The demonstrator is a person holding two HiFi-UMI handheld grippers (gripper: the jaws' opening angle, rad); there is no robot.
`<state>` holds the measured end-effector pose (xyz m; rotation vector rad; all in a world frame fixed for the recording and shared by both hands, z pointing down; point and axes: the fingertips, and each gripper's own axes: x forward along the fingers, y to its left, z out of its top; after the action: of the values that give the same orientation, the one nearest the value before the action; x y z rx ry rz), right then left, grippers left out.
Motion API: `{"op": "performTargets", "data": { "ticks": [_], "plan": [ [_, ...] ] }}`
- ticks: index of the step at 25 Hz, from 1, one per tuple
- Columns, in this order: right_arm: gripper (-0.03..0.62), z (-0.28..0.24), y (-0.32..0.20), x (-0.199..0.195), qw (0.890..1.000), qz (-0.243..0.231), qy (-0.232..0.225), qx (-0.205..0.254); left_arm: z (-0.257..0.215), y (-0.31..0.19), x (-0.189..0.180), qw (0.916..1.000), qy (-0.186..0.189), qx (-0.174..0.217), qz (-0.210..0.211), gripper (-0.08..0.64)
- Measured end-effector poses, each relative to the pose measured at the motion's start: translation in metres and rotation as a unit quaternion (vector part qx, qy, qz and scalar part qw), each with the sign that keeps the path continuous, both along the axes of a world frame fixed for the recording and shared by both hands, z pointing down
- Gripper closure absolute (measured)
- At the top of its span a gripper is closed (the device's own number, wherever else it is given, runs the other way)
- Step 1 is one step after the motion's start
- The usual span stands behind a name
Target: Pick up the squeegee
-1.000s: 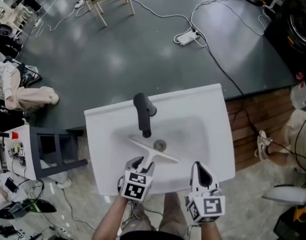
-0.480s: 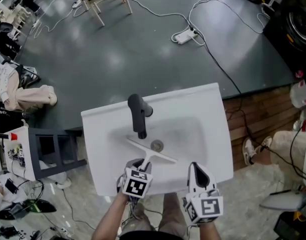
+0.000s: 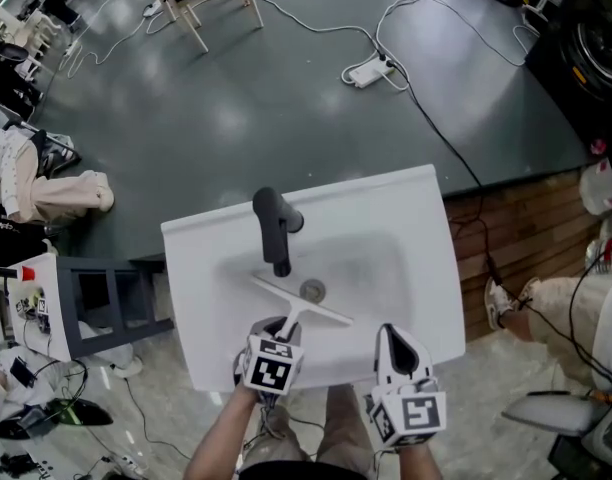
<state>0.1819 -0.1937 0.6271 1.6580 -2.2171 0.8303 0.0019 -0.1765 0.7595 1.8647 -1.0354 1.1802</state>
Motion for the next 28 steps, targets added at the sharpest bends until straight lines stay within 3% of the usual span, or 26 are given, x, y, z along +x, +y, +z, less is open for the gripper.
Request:
{"op": "performTargets", "data": {
  "ticks": [7, 28],
  "plan": [
    [0.595, -0.009, 0.003, -0.002, 1.0, 0.0, 0.002, 0.007, -0.009, 0.002, -0.003, 1.0, -0.001, 0.003, -0.006, 0.471],
    [0.595, -0.09, 0.017, -0.041, 0.997, 0.008, 0.006, 0.07, -0.112, -0.005, -0.04, 0.993, 0.025, 0.109, -0.037, 0.471]
  ]
}}
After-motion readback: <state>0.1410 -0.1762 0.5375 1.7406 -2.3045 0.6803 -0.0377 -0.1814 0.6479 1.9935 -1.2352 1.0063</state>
